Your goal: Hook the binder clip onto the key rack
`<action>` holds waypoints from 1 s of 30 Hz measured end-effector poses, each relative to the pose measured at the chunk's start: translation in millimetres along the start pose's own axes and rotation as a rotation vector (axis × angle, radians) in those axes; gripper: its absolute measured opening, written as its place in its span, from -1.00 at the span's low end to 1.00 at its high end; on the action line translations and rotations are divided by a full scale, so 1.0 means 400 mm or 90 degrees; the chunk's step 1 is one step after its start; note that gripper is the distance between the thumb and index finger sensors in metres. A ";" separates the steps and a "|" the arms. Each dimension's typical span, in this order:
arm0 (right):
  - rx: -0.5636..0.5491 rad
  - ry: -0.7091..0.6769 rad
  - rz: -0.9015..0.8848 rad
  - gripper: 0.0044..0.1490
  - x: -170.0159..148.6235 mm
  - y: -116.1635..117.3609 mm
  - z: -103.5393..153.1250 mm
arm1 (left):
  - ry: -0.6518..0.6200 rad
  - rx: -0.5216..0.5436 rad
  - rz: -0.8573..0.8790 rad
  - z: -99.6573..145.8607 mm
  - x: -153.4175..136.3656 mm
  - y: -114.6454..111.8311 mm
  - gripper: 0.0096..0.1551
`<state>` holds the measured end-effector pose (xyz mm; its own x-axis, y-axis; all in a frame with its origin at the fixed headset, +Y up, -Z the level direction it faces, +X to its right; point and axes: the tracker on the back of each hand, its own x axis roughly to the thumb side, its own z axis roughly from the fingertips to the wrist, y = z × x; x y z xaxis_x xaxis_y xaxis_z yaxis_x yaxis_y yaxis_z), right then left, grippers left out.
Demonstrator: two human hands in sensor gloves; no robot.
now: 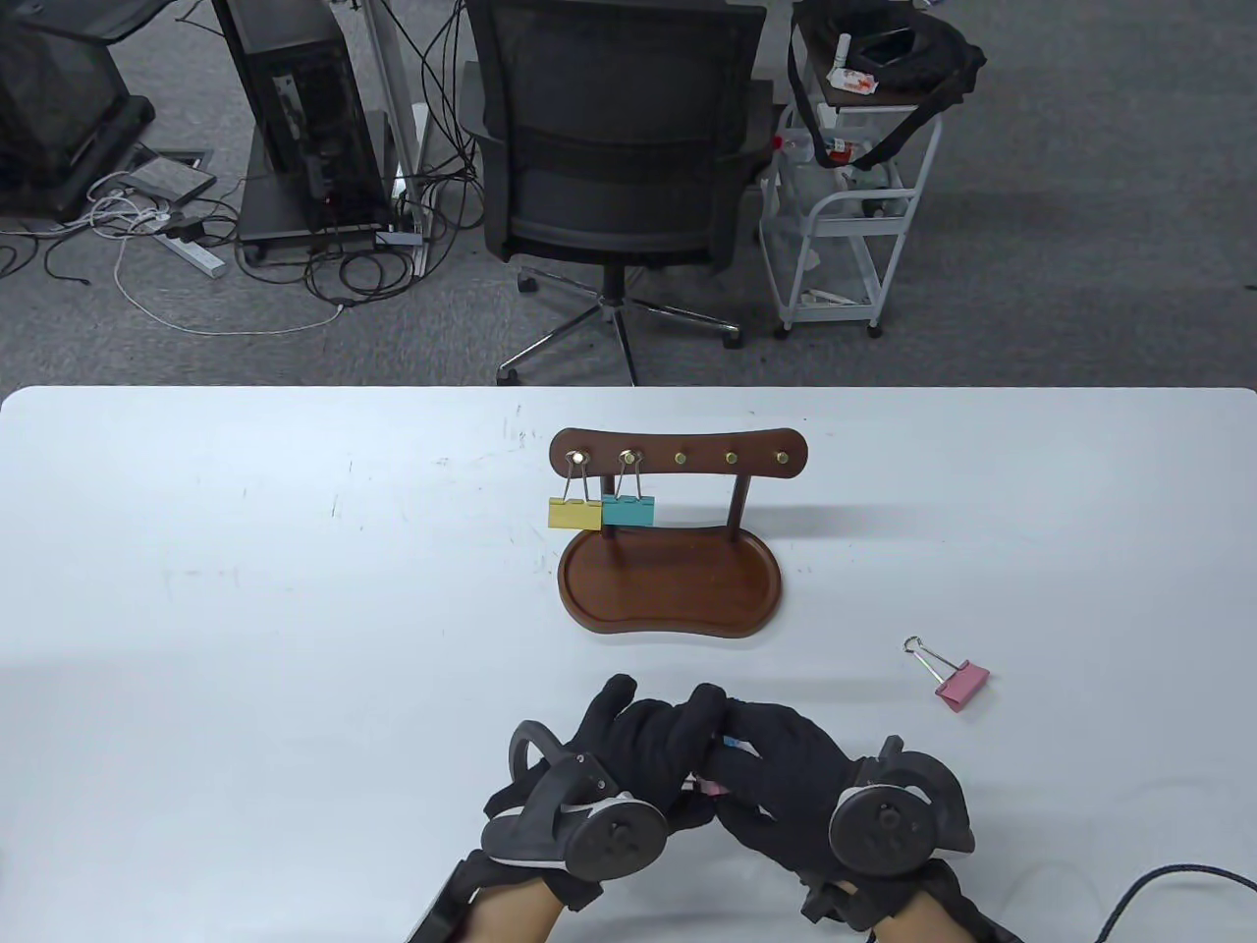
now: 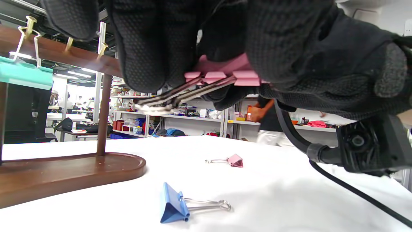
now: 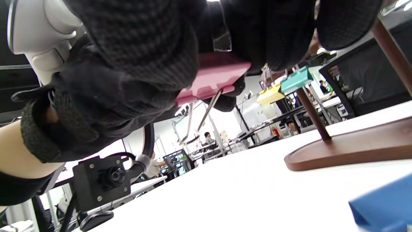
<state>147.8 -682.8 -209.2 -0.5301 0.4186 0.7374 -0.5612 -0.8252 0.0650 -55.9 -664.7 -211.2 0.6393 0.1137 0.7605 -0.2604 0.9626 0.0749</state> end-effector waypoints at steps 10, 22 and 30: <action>-0.110 0.067 0.056 -0.17 -0.004 -0.034 0.005 | 0.142 0.020 -0.069 0.039 -0.078 0.027 -0.01; -0.230 0.160 0.099 -0.16 -0.036 -0.093 -0.037 | 0.298 0.008 -0.081 0.059 -0.096 0.009 -0.07; -0.292 0.188 0.092 -0.15 -0.043 -0.149 -0.093 | 0.318 -0.001 -0.073 0.064 -0.097 0.004 -0.06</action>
<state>166.9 -626.7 -251.0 -0.7404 0.4565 0.4934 -0.6536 -0.6602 -0.3700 -99.6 -673.9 -224.2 0.9312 0.1110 0.3471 -0.1678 0.9761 0.1381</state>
